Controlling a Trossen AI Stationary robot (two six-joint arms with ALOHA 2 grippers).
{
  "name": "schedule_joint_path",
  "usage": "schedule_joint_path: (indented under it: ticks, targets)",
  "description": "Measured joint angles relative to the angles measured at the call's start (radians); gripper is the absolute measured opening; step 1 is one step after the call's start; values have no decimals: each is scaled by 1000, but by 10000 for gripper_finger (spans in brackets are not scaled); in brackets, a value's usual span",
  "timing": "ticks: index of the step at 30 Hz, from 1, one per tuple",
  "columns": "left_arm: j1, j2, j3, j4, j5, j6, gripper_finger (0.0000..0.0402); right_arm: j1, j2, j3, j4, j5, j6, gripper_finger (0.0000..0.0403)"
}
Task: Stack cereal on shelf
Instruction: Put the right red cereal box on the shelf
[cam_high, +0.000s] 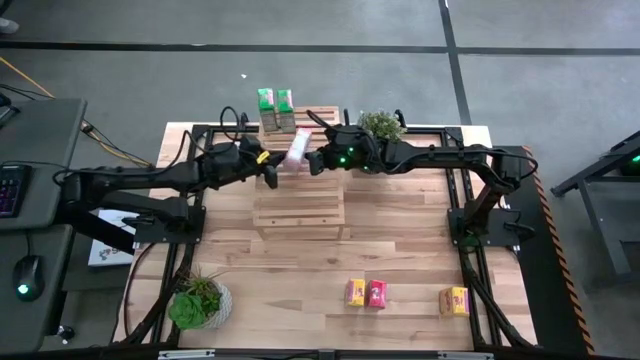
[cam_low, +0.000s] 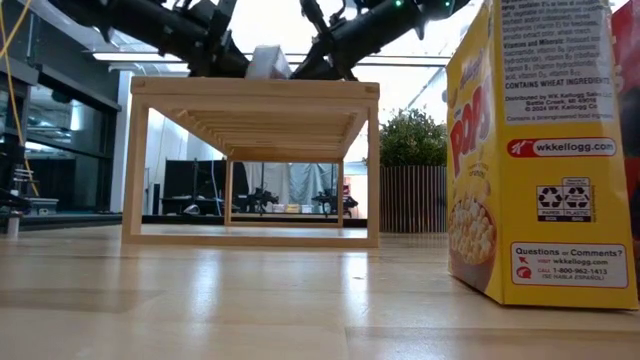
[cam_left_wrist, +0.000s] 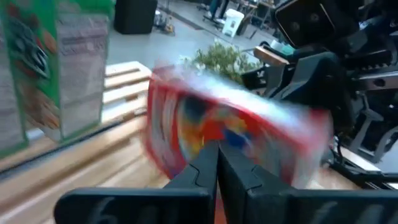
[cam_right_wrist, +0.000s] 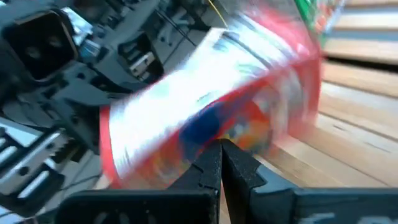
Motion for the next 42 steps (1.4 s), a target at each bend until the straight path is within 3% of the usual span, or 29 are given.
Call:
schedule_joint_path:
  ticks: [17, 24, 28, 32, 36, 42]
  targets:
    - [0, -9, 0, -107, 4, -32, 0, 7, 0, 0, 49, 10, 40, 0]
    - [27, -98, 0, -120, 4, 18, 0, 8, 0, 0, 100, 11, 41, 0]
    - [49, -174, 20, -159, 4, -34, 0, 6, 0, 0, 98, -11, 17, 0]
    - [48, -191, 107, -201, 66, -52, 0, -15, -21, 48, -2, -44, -63, 0]
    - [-3, -125, 242, -274, 74, -38, 5, -45, -76, 143, -175, -34, -182, 0]
    - [-110, 29, 473, -475, 47, 10, 59, -58, -149, 343, -537, 143, -373, 0]
